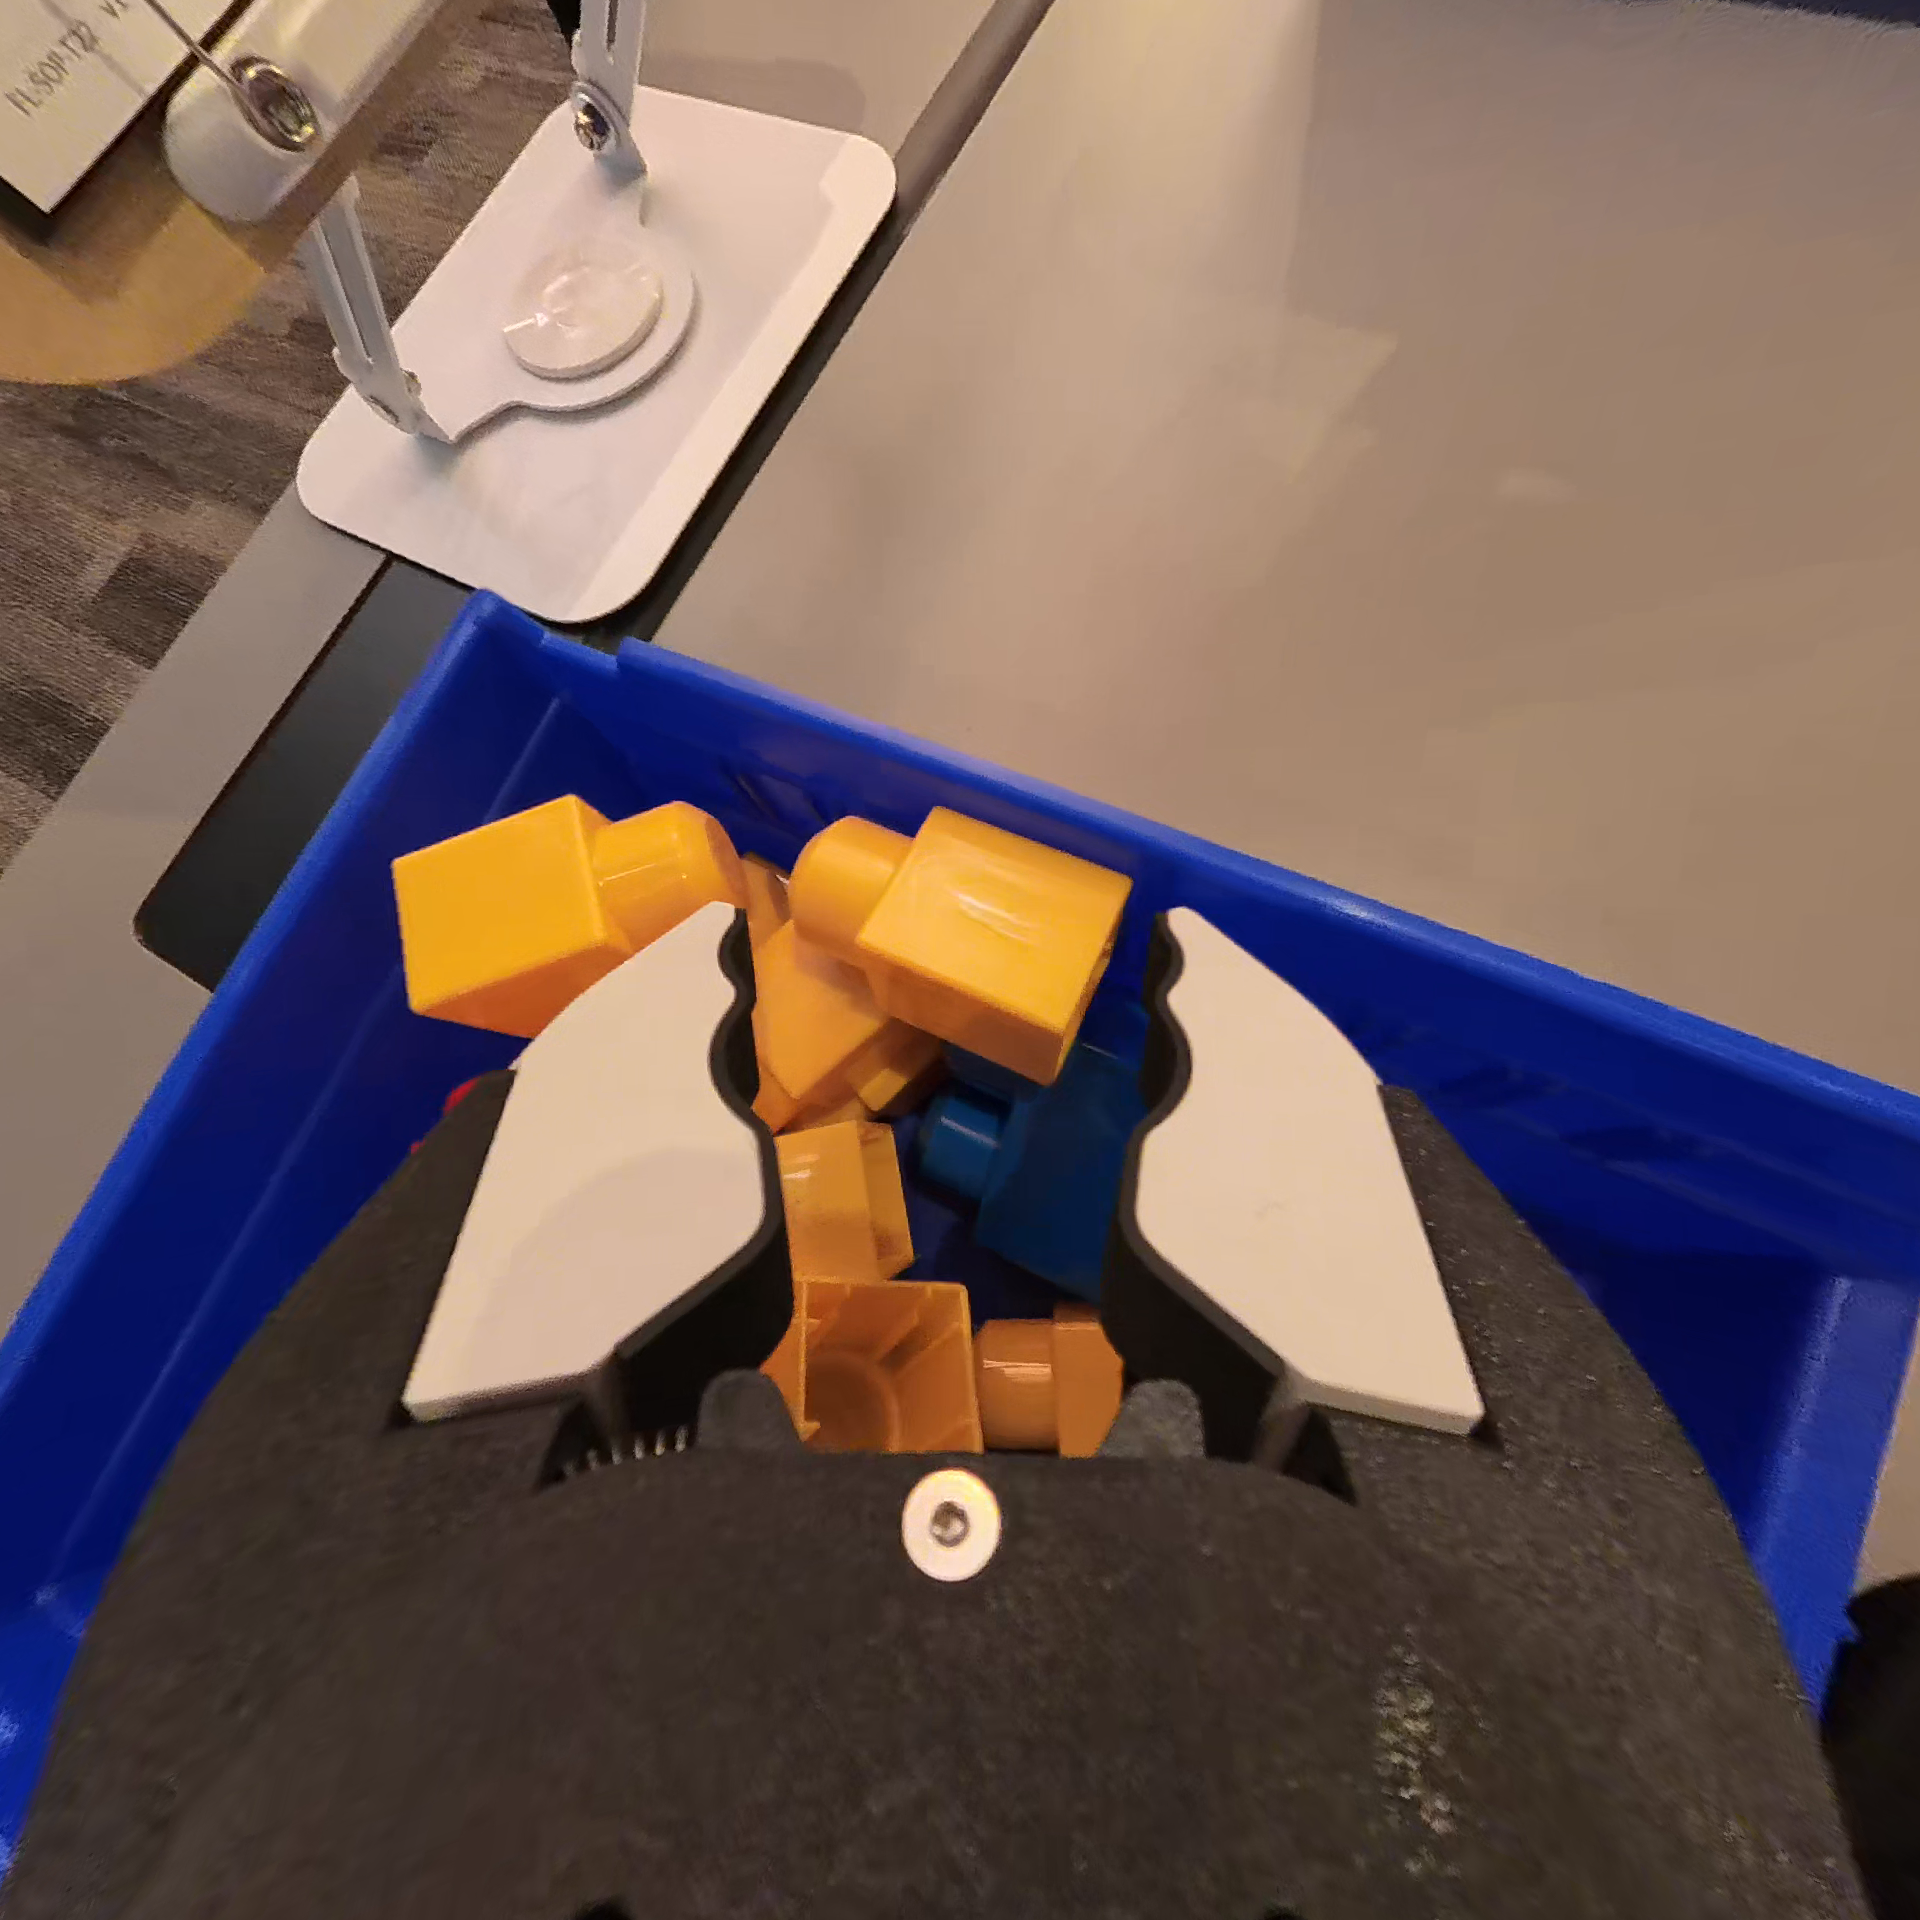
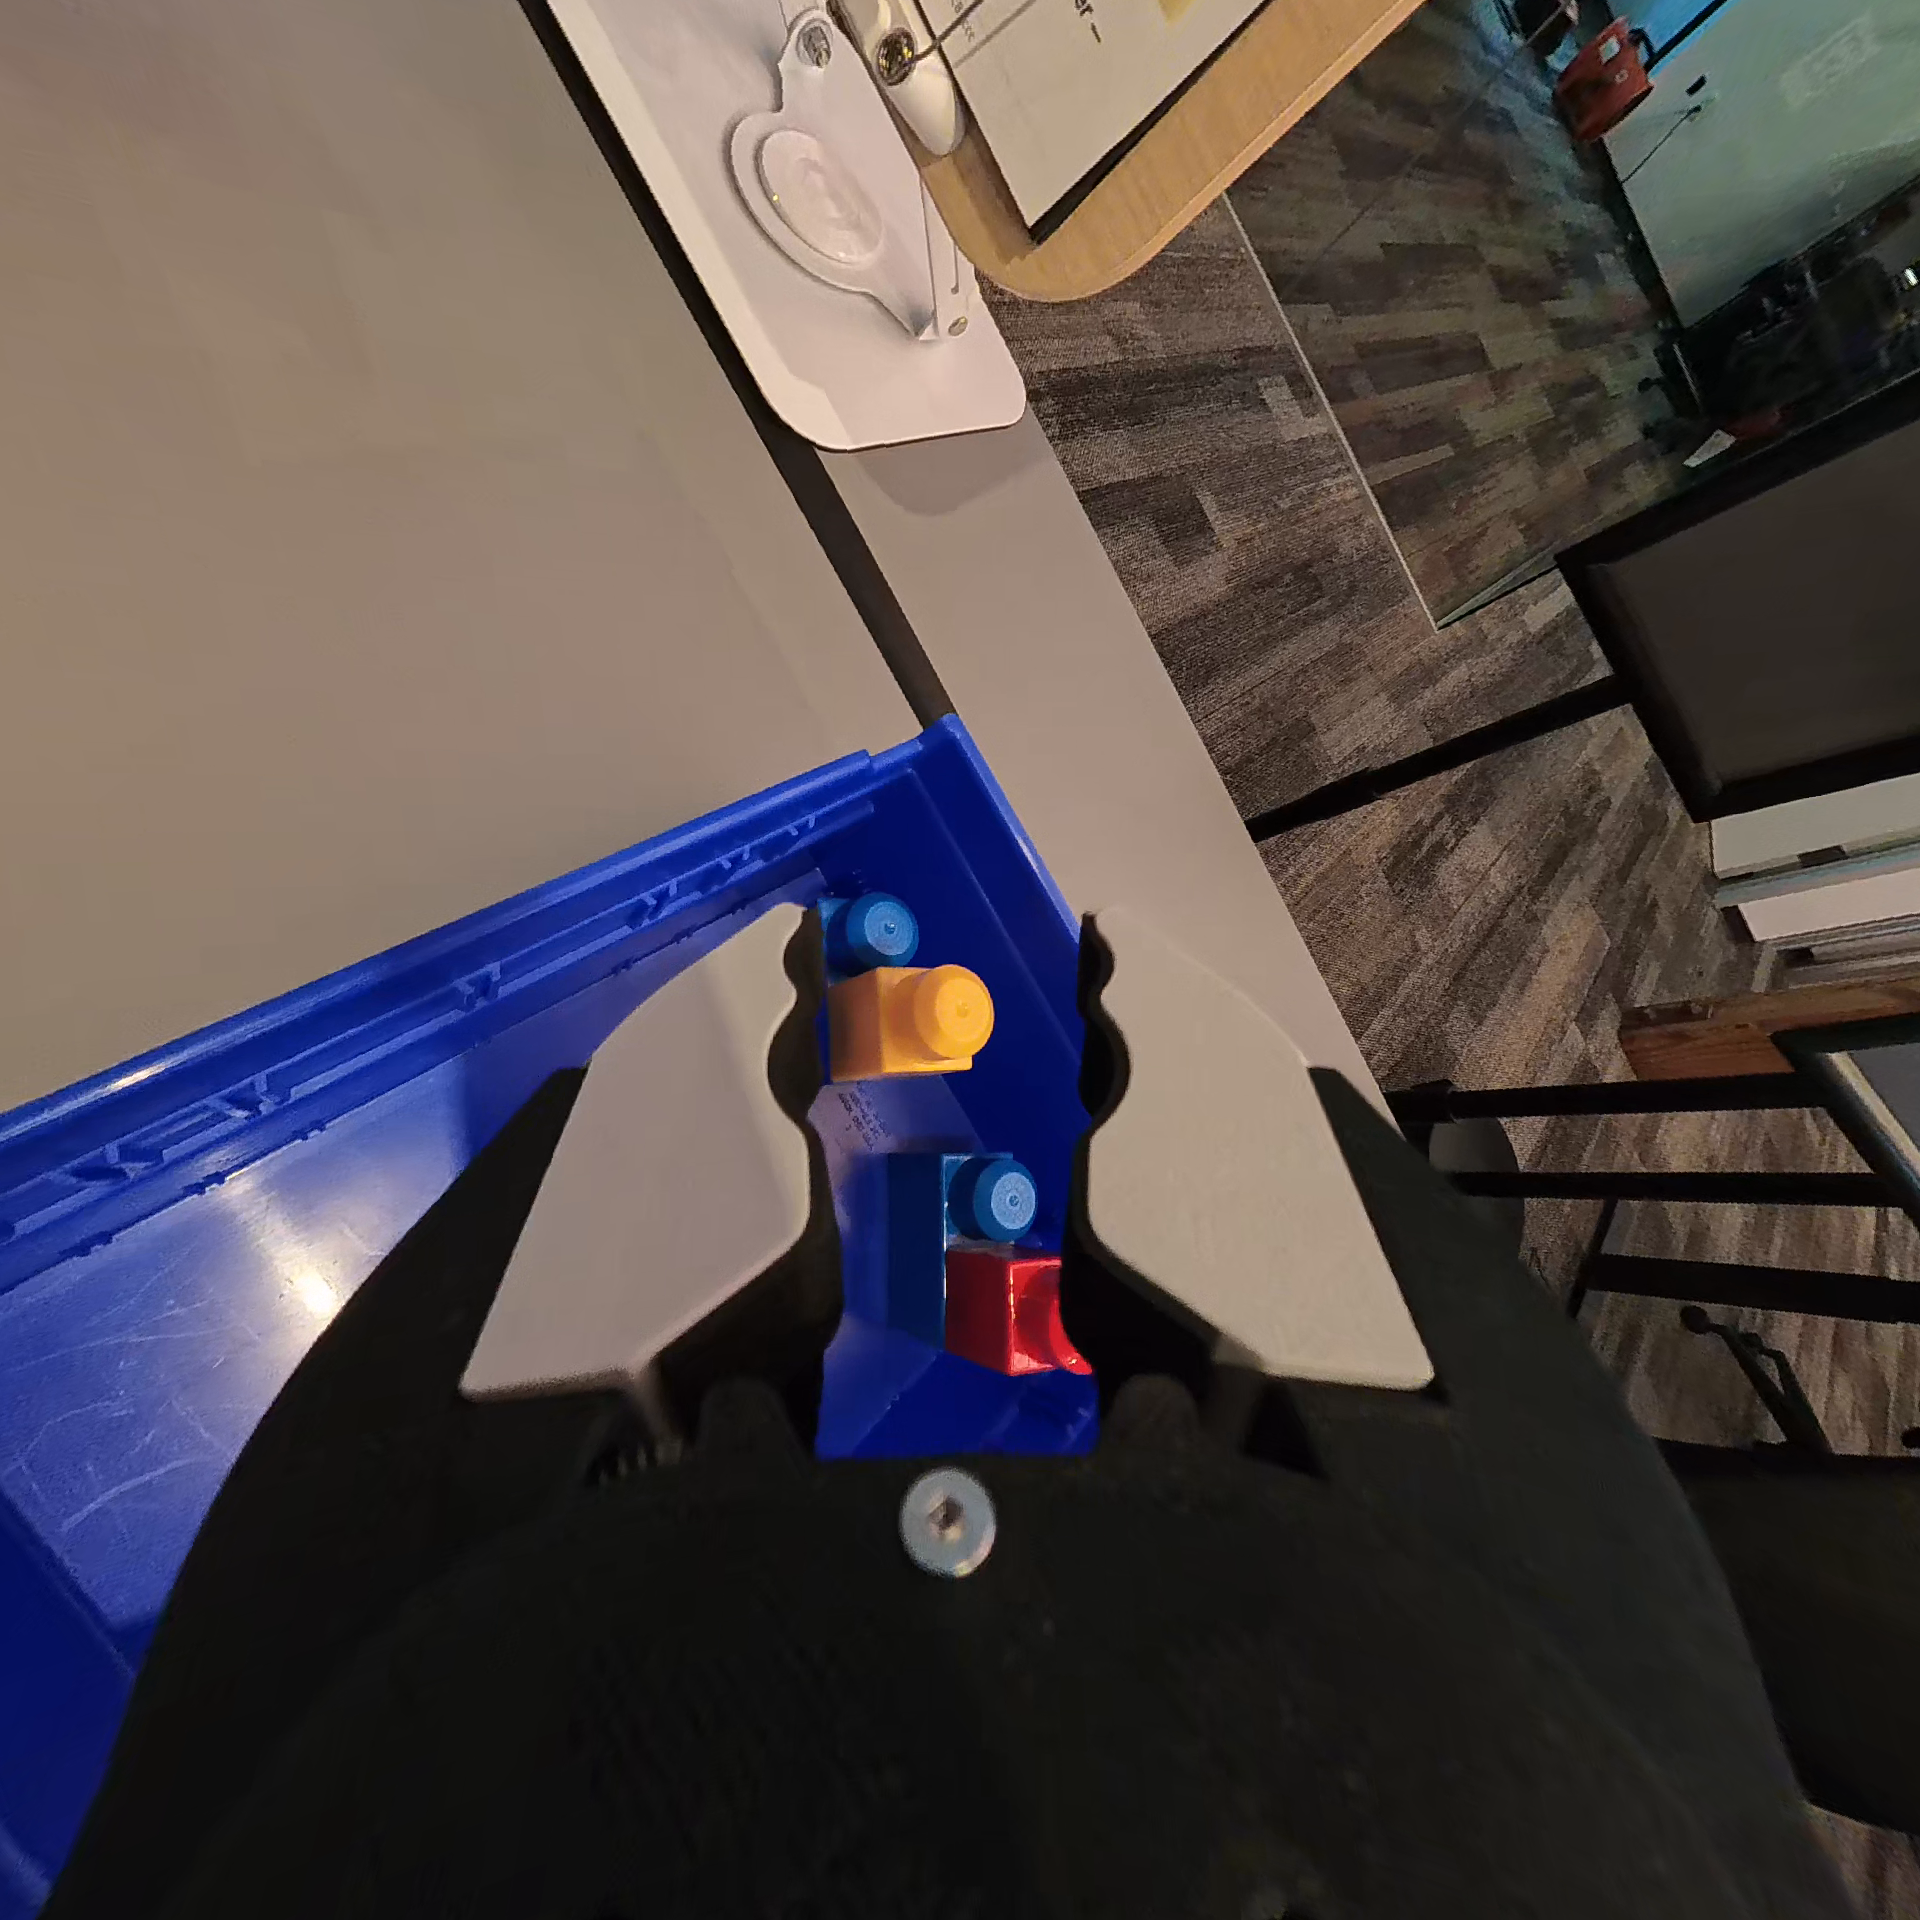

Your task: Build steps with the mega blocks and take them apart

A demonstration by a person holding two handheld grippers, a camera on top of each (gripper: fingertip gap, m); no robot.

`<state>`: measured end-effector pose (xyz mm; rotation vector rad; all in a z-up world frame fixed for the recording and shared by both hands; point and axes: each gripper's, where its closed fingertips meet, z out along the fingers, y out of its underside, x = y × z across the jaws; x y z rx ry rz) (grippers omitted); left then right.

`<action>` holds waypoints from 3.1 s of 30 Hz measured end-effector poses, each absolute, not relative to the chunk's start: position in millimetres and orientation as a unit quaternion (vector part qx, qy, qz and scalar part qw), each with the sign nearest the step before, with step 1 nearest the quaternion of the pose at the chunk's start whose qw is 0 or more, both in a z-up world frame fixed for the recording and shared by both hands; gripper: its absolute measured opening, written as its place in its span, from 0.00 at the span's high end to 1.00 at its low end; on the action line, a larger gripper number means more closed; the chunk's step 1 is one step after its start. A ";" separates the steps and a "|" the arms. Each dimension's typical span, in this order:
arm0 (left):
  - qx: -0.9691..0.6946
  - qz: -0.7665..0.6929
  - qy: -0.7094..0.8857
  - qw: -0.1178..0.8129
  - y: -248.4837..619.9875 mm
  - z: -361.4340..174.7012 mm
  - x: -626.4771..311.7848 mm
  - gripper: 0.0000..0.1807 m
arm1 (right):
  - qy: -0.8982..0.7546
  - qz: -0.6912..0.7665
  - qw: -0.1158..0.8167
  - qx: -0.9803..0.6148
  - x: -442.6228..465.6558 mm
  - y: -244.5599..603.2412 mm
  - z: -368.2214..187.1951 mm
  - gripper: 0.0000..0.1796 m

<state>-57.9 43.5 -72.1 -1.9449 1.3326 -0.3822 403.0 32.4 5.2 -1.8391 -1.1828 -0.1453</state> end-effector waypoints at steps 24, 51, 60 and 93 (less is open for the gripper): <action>-0.753 -0.105 0.499 0.416 35.5 -33.7 -75.0 0.66 | -0.488 -0.063 0.444 -0.749 403.1 31.3 -1.7 0.73; -0.814 -0.245 0.374 0.370 -31.6 -139.8 235.1 0.66 | -0.470 -0.079 0.459 -0.750 422.1 24.5 13.0 0.73; -0.813 -0.231 0.385 0.370 -31.1 -146.7 236.7 0.62 | -0.470 -0.076 0.460 -0.750 423.3 23.7 12.7 0.73; -0.823 0.071 0.439 0.352 32.8 -51.7 -135.6 0.50 | -0.467 -0.072 0.437 -0.765 430.7 24.4 -2.5 0.73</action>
